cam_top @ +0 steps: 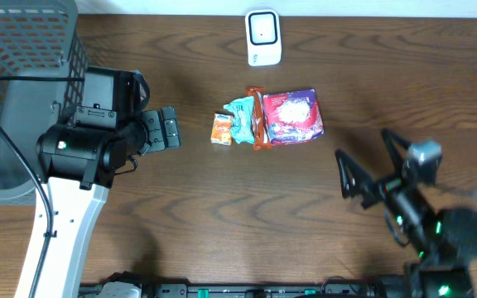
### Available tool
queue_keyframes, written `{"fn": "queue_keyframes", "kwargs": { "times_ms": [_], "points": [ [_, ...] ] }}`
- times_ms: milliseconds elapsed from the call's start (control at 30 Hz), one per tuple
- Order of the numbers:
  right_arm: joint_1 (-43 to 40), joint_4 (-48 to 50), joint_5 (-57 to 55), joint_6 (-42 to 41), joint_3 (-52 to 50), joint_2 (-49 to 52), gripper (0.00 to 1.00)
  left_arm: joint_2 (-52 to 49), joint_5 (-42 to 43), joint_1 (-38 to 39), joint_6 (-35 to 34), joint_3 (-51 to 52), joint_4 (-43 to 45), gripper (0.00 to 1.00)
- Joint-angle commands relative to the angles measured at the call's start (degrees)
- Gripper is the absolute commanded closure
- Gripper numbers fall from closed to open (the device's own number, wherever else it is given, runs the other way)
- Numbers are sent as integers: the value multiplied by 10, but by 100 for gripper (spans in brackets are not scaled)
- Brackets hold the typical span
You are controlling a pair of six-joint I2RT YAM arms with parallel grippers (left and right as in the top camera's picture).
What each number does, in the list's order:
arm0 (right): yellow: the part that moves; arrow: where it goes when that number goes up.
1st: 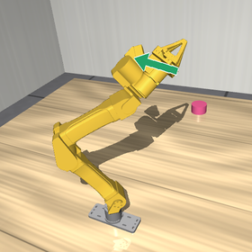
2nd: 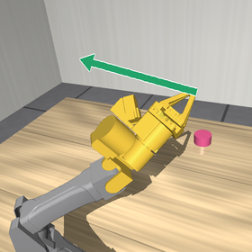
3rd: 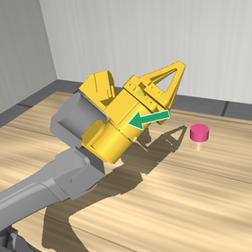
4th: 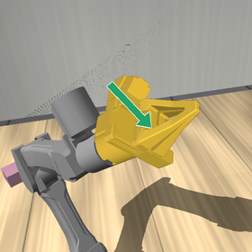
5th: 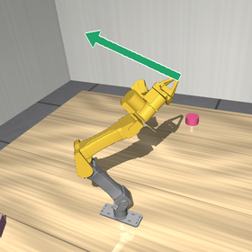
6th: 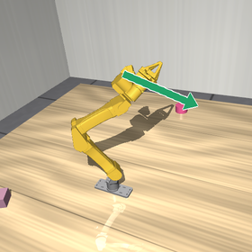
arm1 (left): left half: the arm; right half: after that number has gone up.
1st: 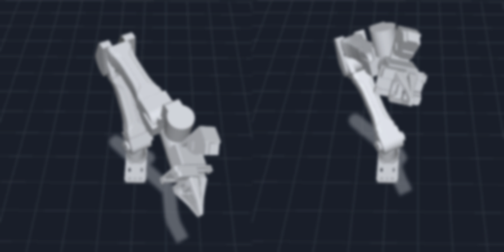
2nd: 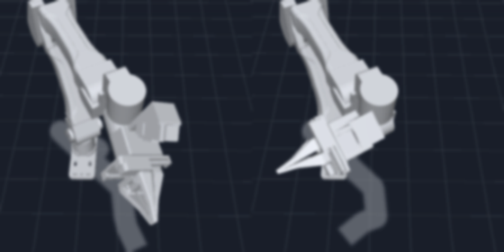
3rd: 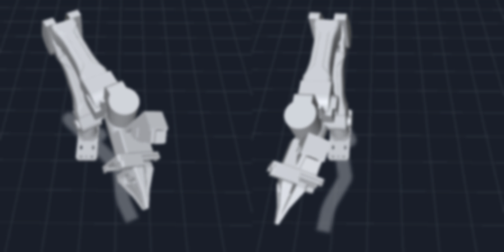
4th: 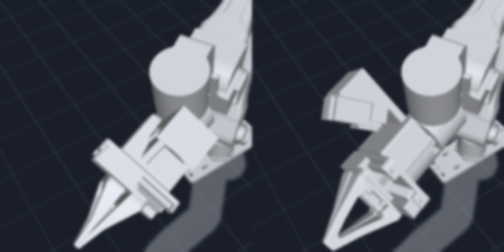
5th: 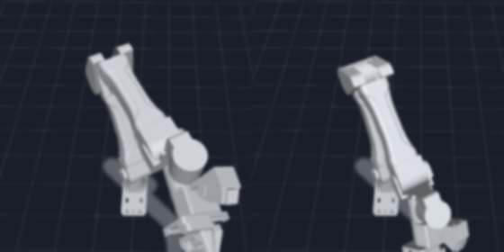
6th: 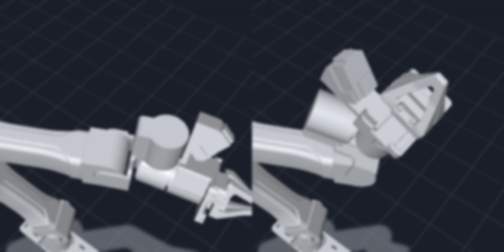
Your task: Scan the item barcode
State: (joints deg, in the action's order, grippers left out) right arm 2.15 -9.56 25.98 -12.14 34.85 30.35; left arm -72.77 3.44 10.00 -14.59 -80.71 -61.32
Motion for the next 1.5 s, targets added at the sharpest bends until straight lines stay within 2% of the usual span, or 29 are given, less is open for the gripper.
{"fn": "queue_keyframes", "kwargs": {
  "times_ms": [0,100,233,367,600,733,833,1033,1367,1467],
  "points": [
    [-3,-99,-4,117,136,126,1,-2,-7,-1,3,2,-2,2],
    [-3,-239,-4,153,269,249,1,-2,-7,-1,3,2,-2,2],
    [-3,-403,11,157,420,400,1,-2,-7,-1,3,2,-2,2],
    [-3,-457,60,134,482,500,1,-2,-7,-1,3,2,-2,2],
    [-2,-453,85,118,483,597,1,-2,-7,-1,3,2,-2,2],
    [-3,-430,44,122,483,635,1,-2,-7,-1,3,2,-2,2],
    [-6,-406,2,95,483,661,1,-2,-7,-1,3,2,-2,2],
    [-8,-349,1,87,483,723,1,-2,-7,-1,3,2,-2,2],
    [-14,-304,103,84,483,829,1,-2,-7,-1,3,2,-2,2],
    [-13,-300,128,86,483,857,4,-2,-7,-1,3,2,-2,2]
  ]
}}
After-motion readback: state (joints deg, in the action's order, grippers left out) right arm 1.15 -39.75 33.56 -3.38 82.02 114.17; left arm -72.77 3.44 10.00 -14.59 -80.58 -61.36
